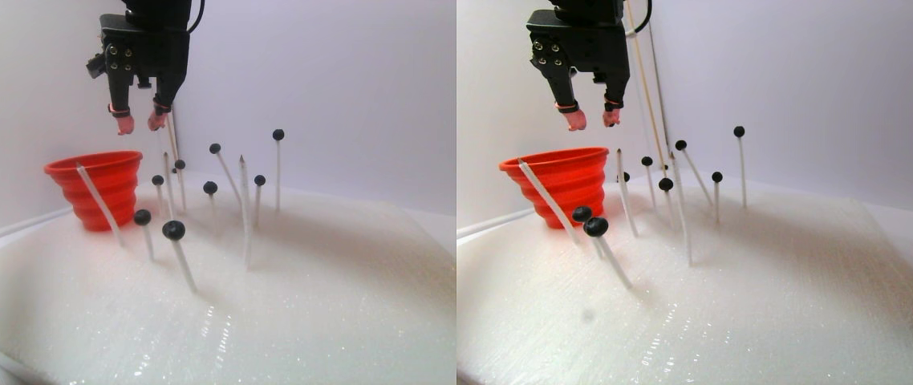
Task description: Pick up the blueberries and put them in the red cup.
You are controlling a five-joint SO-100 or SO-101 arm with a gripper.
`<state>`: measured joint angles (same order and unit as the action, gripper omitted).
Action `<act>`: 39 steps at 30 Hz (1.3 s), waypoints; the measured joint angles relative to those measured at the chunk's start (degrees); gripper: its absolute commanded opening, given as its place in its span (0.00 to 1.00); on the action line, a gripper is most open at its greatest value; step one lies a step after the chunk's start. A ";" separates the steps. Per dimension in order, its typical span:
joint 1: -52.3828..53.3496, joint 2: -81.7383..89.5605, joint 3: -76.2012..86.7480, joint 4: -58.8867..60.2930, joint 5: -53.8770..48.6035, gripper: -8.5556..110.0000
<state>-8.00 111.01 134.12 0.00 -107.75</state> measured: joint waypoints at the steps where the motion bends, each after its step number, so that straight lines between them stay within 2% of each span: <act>1: 0.35 0.79 0.44 0.09 0.00 0.20; 25: 5.36 4.39 0.62 2.81 -0.70 0.20; 39: 5.89 -5.89 -2.02 -3.25 -1.93 0.20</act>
<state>-2.11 105.12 132.10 -3.25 -109.69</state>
